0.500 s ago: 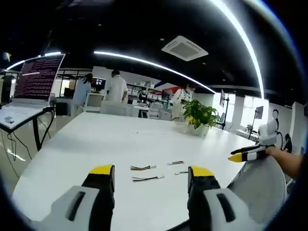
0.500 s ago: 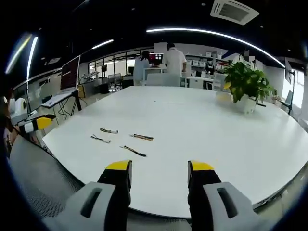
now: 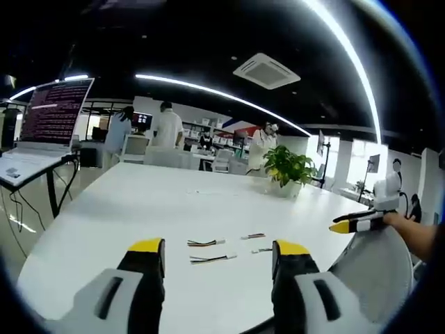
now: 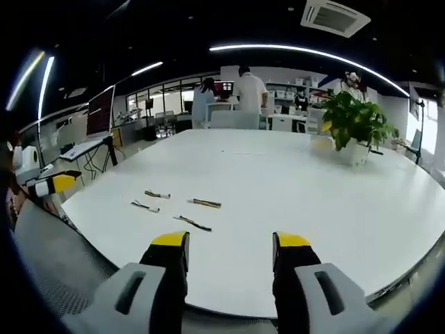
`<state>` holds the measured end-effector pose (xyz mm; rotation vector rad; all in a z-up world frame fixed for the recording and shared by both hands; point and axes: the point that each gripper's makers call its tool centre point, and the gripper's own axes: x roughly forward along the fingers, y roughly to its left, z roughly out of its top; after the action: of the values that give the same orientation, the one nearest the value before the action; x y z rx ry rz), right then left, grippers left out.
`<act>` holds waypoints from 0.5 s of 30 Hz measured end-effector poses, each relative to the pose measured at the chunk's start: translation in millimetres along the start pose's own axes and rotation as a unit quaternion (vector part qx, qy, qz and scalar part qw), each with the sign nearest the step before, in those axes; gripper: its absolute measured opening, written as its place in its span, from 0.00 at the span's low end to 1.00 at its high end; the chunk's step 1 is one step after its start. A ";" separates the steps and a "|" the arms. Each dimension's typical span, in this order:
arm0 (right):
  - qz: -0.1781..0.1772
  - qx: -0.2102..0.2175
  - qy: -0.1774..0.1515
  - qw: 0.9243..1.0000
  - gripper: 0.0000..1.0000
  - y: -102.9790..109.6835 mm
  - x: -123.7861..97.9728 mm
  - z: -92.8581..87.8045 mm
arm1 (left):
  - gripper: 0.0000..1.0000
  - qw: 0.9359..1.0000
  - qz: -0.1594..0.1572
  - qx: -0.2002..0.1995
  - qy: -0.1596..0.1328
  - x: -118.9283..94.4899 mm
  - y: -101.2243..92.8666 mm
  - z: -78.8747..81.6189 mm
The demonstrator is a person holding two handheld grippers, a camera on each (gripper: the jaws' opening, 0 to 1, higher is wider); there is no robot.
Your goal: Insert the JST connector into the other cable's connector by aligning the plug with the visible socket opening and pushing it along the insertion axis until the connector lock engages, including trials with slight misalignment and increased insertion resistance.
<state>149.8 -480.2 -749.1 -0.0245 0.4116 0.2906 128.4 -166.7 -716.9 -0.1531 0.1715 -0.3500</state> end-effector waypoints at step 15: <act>0.000 -0.001 -0.001 1.000 0.47 0.4 -0.5 0.1 | 0.59 1.000 -0.001 -0.004 -0.005 -0.8 -0.6 1.8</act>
<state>149.3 -480.0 -748.8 -0.0262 0.4084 0.2900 127.8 -166.7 -715.0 -0.1634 0.1641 -0.3501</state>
